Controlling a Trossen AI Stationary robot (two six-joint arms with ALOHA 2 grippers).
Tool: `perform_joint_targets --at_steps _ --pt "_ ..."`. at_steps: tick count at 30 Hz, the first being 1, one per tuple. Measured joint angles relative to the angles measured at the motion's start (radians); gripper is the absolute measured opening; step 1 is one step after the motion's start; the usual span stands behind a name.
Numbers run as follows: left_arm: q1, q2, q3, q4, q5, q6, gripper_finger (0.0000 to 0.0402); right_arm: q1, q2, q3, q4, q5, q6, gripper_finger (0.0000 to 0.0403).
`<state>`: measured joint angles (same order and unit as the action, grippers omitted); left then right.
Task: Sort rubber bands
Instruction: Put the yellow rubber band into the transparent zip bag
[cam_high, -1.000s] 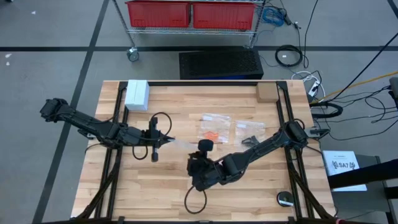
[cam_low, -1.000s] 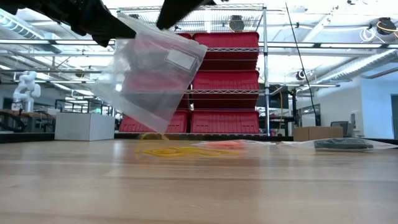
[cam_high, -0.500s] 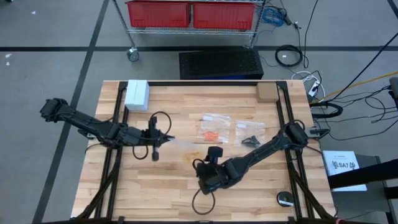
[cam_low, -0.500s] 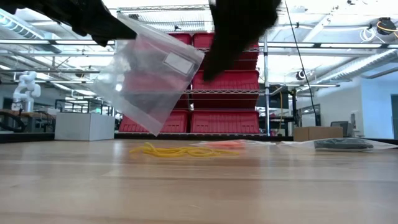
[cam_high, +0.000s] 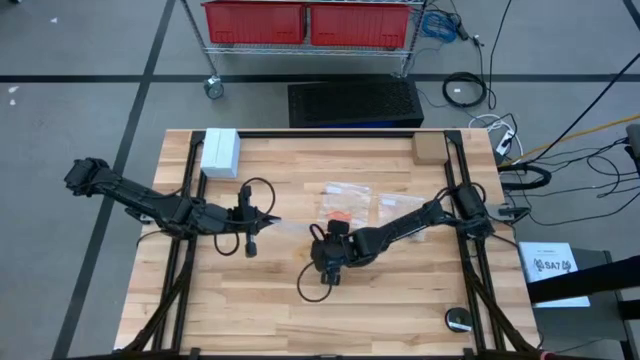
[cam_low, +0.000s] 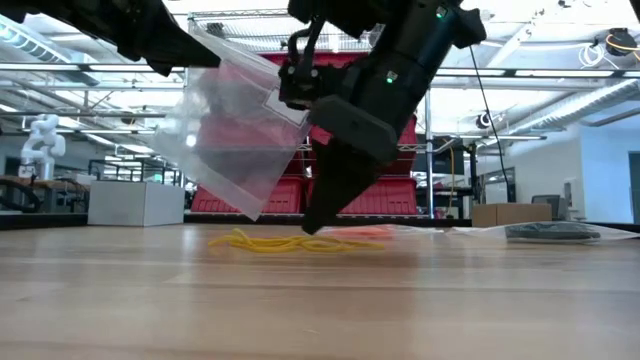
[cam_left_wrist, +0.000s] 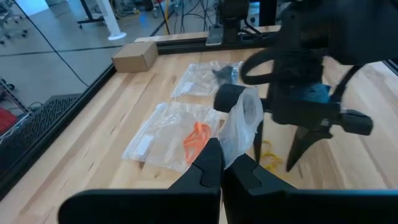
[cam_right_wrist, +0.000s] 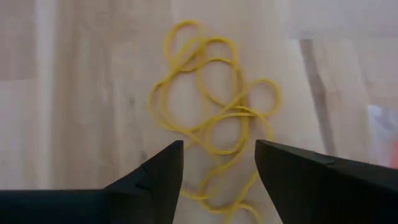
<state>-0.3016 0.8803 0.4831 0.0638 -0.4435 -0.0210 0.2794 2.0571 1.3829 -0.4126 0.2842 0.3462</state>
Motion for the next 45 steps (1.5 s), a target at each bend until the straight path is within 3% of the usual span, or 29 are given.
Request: perform_joint_targets --at_steps 8,14,22,35,45 --pt "0.000 0.000 0.000 -0.002 0.000 0.000 0.0000 -0.010 0.039 -0.001 0.053 -0.078 -0.021 0.0169" --pt "0.000 0.000 0.000 -0.002 0.000 0.000 0.0000 0.003 0.070 0.004 0.051 -0.060 0.020 0.0149" --pt "0.000 0.000 0.000 -0.005 0.000 0.000 0.0000 0.058 0.033 -0.003 0.014 0.024 0.011 0.0011" --pt "0.000 0.000 0.000 -0.006 0.000 -0.001 0.0000 0.143 -0.096 -0.001 -0.086 0.057 0.036 0.0002" --pt "0.000 0.000 0.000 -0.028 0.000 -0.019 0.0000 0.203 -0.150 -0.001 -0.370 0.044 0.208 0.0003"
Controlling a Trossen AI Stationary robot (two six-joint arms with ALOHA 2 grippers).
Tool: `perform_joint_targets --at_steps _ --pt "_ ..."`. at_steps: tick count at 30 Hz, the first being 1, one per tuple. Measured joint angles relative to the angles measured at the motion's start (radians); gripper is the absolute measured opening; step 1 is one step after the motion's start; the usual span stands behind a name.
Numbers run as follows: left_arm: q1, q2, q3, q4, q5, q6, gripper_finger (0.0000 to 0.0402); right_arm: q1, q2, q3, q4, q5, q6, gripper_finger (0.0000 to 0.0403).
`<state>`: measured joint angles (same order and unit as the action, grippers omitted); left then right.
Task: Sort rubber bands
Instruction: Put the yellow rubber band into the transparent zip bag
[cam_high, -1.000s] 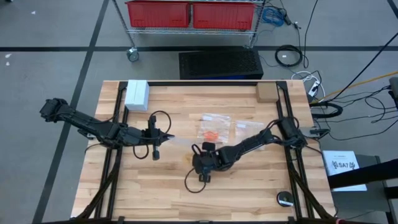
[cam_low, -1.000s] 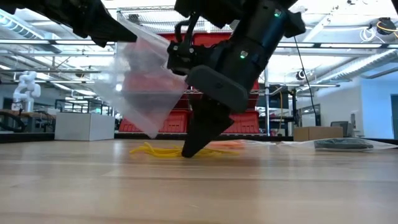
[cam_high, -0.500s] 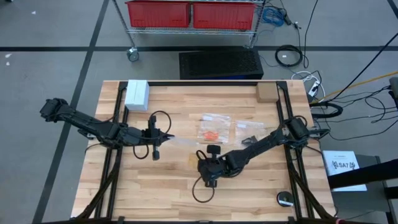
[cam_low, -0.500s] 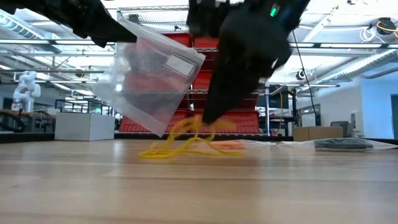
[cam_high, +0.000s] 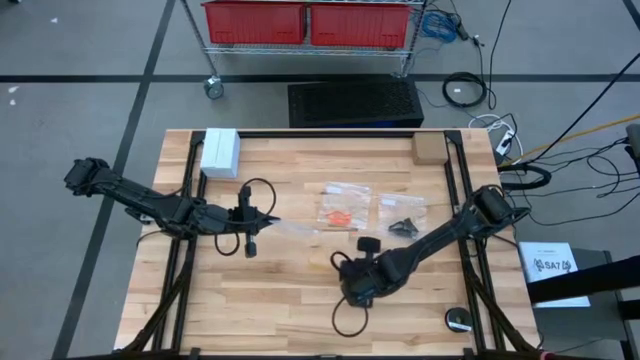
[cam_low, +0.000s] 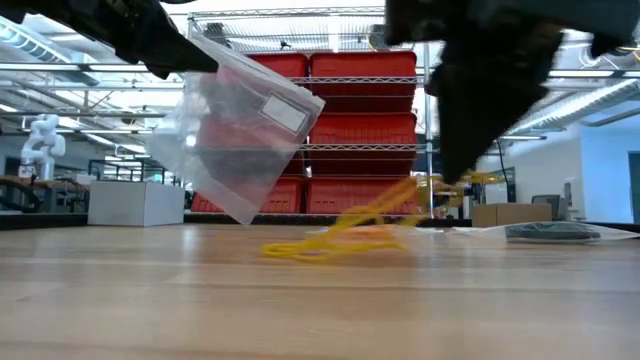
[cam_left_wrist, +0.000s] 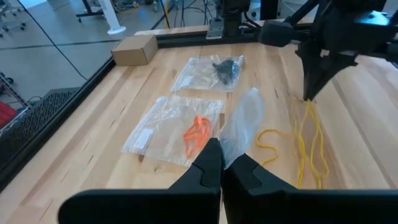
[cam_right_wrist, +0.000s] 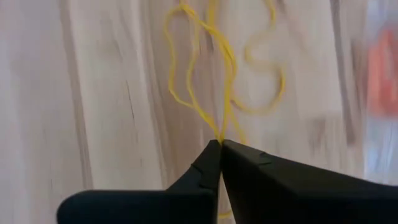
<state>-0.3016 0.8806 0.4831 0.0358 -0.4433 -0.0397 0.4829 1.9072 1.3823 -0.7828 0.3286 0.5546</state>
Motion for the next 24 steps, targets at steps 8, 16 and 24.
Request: perform_joint_targets --at_steps 8,16,24 --pt "0.000 0.000 0.000 0.000 0.000 -0.004 0.0000 0.049 0.000 0.000 -0.071 -0.026 0.123 0.0057" --pt "0.000 0.000 0.000 0.000 0.000 -0.004 0.0000 0.029 0.000 0.000 0.042 -0.039 0.127 0.0184" --pt "0.000 0.000 0.000 0.000 0.005 -0.004 0.0000 -0.099 0.000 -0.005 0.081 0.011 -0.232 0.0200"
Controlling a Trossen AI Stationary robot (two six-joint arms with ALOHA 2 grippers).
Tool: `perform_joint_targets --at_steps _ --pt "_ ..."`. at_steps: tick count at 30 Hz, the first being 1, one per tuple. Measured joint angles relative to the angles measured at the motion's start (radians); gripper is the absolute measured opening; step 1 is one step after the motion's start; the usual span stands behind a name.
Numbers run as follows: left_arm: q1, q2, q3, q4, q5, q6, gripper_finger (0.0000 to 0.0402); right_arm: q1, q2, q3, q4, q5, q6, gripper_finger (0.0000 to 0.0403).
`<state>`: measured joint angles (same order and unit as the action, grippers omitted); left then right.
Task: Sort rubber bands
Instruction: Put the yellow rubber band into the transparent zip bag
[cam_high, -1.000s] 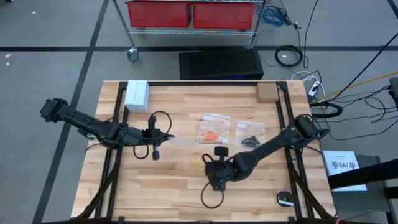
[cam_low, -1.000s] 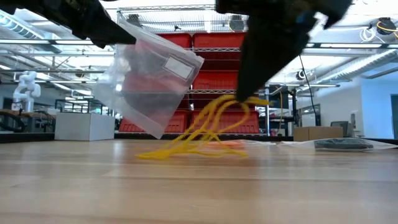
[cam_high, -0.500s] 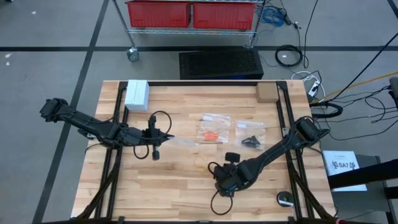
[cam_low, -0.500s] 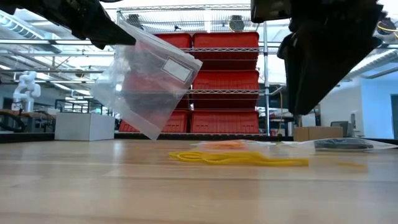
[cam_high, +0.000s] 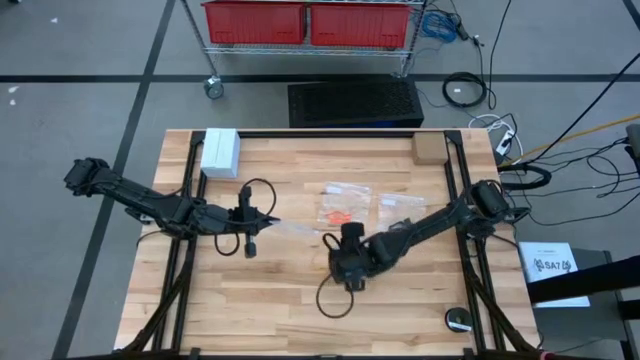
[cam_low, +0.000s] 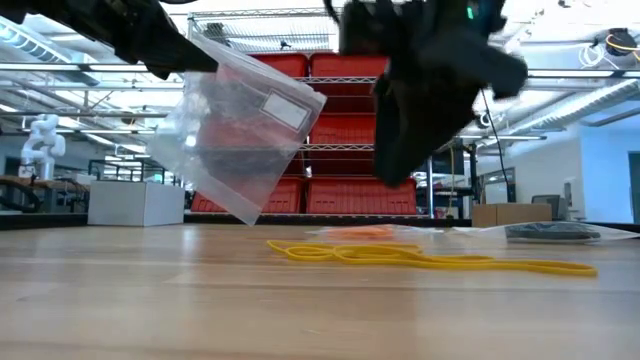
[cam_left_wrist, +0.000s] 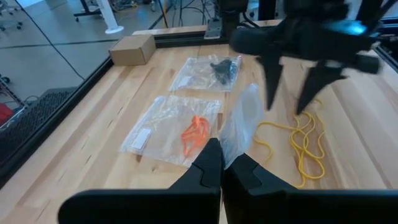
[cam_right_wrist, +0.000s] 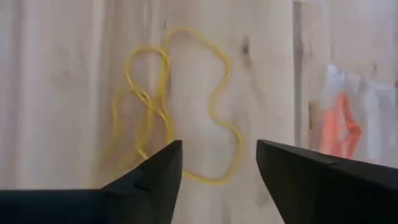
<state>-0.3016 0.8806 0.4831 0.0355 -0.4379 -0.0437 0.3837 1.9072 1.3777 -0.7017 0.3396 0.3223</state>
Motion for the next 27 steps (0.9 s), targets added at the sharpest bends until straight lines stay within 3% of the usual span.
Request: perform_joint_targets --at_steps 4,8,12,17,23,27 --pt "-0.002 0.000 0.000 -0.007 0.011 0.000 0.0000 -0.035 0.000 -0.056 0.009 -0.063 -0.191 0.0180" --pt "-0.002 0.000 0.000 -0.030 0.013 -0.001 0.0000 -0.041 0.000 -0.157 0.118 -0.136 -0.266 0.0159" --pt "-0.002 0.000 0.000 -0.024 0.014 0.005 0.0000 -0.034 -0.005 -0.250 0.262 -0.137 -0.330 0.0146" --pt "-0.002 0.000 0.000 -0.022 0.014 0.005 0.0000 -0.044 -0.007 -0.284 0.331 -0.143 -0.337 0.0125" --pt "-0.002 0.000 0.000 -0.022 0.014 0.005 0.0000 -0.068 -0.003 -0.287 0.379 -0.197 -0.336 0.0023" --pt "-0.002 0.000 0.000 -0.023 0.014 0.006 0.0000 -0.069 0.001 -0.273 0.397 -0.181 -0.301 0.0008"
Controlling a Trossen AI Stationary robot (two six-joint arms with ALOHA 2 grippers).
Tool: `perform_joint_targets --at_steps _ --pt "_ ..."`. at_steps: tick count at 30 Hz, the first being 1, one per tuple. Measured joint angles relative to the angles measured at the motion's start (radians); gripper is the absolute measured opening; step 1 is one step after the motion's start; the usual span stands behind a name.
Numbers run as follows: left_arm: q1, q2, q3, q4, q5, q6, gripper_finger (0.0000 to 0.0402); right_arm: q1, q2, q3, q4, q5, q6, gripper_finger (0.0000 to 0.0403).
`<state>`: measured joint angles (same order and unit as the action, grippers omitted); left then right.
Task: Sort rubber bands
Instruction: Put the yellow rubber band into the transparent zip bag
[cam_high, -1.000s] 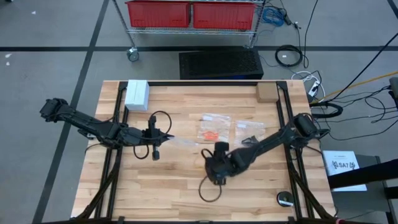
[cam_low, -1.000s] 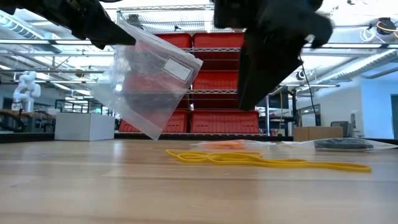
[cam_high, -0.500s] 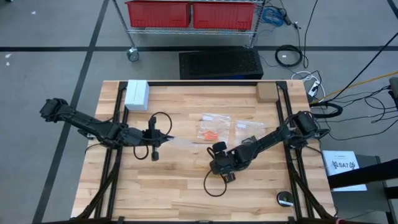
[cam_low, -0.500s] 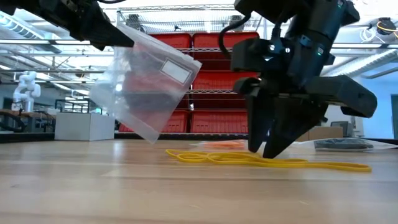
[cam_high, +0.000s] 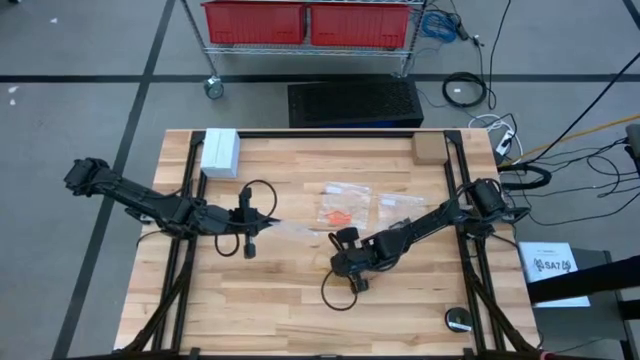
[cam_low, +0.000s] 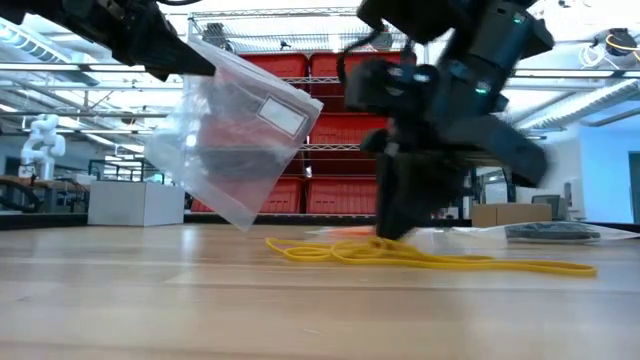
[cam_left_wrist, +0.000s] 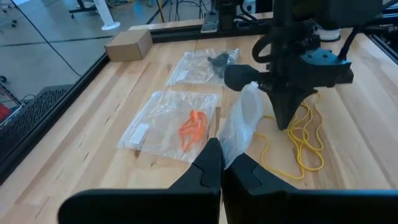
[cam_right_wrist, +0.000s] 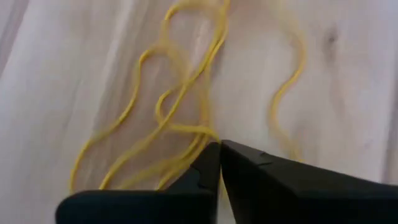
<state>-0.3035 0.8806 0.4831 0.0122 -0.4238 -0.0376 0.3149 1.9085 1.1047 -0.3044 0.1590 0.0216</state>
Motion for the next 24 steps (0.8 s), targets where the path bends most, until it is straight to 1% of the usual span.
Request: perform_joint_targets --at_steps 5,8,10,13,15,20,24 --pt "0.000 0.000 0.000 -0.002 0.000 0.000 0.0000 0.000 0.003 0.057 0.019 0.110 0.019 0.0002" --pt "0.000 0.000 0.000 -0.003 0.000 0.000 0.0000 0.001 0.003 0.085 0.013 0.113 0.024 0.0001" --pt "0.000 0.000 0.000 -0.003 0.000 0.000 0.0000 0.000 0.003 0.099 0.010 0.136 0.034 0.0001" --pt "0.000 0.000 0.000 -0.003 0.000 0.000 0.0000 -0.008 0.003 0.113 -0.044 0.226 0.061 0.0001" --pt "0.000 0.000 0.000 -0.003 0.000 0.000 0.0000 -0.016 0.002 0.116 -0.066 0.265 0.098 0.0000" --pt "0.000 0.000 0.000 -0.004 0.000 0.000 0.0000 -0.045 0.001 0.116 -0.150 0.322 0.203 0.0000" --pt "0.000 0.000 0.000 -0.004 0.000 0.000 0.0000 -0.055 0.001 0.116 -0.157 0.313 0.224 0.0000"
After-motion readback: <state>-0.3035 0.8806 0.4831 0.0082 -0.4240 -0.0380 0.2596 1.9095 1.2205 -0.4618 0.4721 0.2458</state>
